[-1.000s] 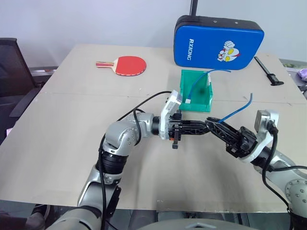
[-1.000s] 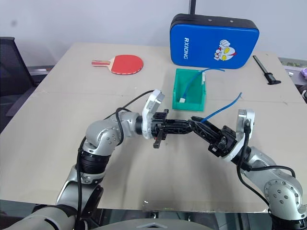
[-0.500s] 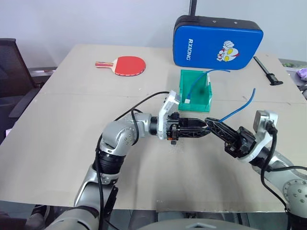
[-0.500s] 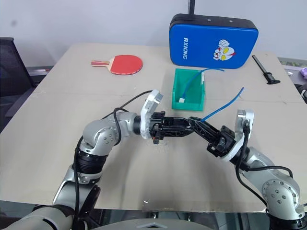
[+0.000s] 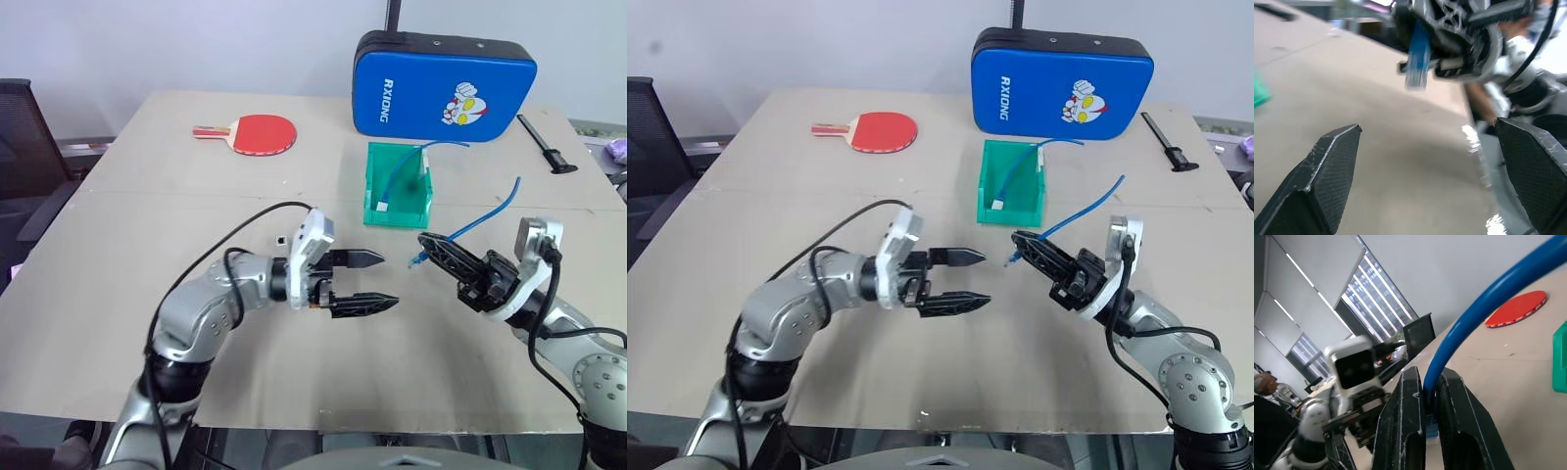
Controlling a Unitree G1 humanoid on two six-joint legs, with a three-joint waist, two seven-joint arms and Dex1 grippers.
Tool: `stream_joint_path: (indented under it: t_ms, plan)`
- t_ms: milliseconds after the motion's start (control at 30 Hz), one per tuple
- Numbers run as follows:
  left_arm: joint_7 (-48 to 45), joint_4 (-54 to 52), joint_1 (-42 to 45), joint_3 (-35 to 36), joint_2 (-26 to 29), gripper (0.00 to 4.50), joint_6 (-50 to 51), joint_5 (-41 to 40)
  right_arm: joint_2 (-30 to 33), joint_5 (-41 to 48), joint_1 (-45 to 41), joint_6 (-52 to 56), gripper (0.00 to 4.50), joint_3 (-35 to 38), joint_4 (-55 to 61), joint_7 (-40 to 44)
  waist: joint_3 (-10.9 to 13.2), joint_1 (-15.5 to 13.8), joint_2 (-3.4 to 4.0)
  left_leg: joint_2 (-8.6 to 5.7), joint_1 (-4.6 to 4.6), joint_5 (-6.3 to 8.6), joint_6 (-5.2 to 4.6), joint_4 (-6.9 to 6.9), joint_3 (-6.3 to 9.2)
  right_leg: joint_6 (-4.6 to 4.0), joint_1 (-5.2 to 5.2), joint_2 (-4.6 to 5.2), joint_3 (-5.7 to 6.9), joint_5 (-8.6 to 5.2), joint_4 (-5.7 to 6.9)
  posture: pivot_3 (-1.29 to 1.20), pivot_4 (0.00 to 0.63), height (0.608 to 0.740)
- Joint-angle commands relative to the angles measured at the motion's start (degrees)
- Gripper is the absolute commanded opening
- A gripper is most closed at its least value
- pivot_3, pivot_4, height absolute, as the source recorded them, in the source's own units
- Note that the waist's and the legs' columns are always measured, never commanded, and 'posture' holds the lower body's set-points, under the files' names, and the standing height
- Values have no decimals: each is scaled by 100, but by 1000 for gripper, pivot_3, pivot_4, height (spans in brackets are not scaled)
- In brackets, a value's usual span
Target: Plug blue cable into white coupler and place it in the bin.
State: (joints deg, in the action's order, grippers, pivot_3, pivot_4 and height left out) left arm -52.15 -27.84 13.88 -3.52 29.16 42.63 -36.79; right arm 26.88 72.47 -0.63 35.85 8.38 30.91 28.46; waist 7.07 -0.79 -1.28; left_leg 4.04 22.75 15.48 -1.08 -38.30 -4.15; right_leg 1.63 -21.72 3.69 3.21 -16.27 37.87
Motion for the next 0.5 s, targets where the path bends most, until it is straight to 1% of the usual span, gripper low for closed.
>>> stream_joint_path:
  t_ms: [33,67,100,133,167,233,300,367,500]
  plan:
    - [1508,-786,-1463,664,-464,4478,-1436,1272,-45,-271,-87,-225,0,179,-26,33,-2,16,0,0,-5,0,0,1,-4,1,0,2,-15,1,-4,0,150,701]
    - [1775,-938,-1928,679,-515,4478,-1893,1750,-46,-349,-100,-243,0,168,-39,69,1,20,-5,-2,-8,1,0,-1,-4,1,2,2,-24,1,-3,0,150,701]
    - [1985,-1099,-2310,671,-552,4478,-2106,2046,-40,-422,-110,-254,0,155,-46,110,1,13,-6,-2,-4,1,0,2,-3,1,-1,2,-23,1,-6,0,150,701]
    - [2389,-1206,-2642,690,-678,4478,-2308,2441,-46,-447,-140,-251,0,160,-64,126,3,-15,-3,-2,-4,2,-1,2,-3,0,-3,2,-22,0,-6,0,150,701]
    - [2812,-1235,-2886,722,-821,4478,-2425,2790,-65,-468,-182,-251,0,169,-86,129,6,-51,-1,-1,-1,5,-5,3,-1,-1,-3,5,-10,0,-5,0,150,701]
    - [3484,-1154,-3164,783,-1134,4478,-2496,3221,-67,-514,-285,-257,0,195,-132,162,7,-88,1,0,2,8,-11,3,3,-3,-4,16,6,0,-3,0,150,701]
    - [3780,-883,-3122,657,-1275,4478,-2696,3570,-14,-524,-425,-272,0,223,-141,349,6,-94,1,-3,0,11,-16,0,0,-3,0,27,4,1,-2,0,150,701]
    - [3929,-506,-2917,514,-1338,4478,-2879,3813,168,-608,-535,-206,0,241,-147,562,7,-106,4,-6,-1,11,-18,-3,0,-3,1,26,6,1,-2,0,150,701]
    - [4073,343,-2372,322,-1484,4478,-3130,3979,561,-895,-690,-249,0,271,-201,1076,4,-117,0,-13,0,13,-22,-4,-1,-3,0,26,9,1,-2,0,150,701]
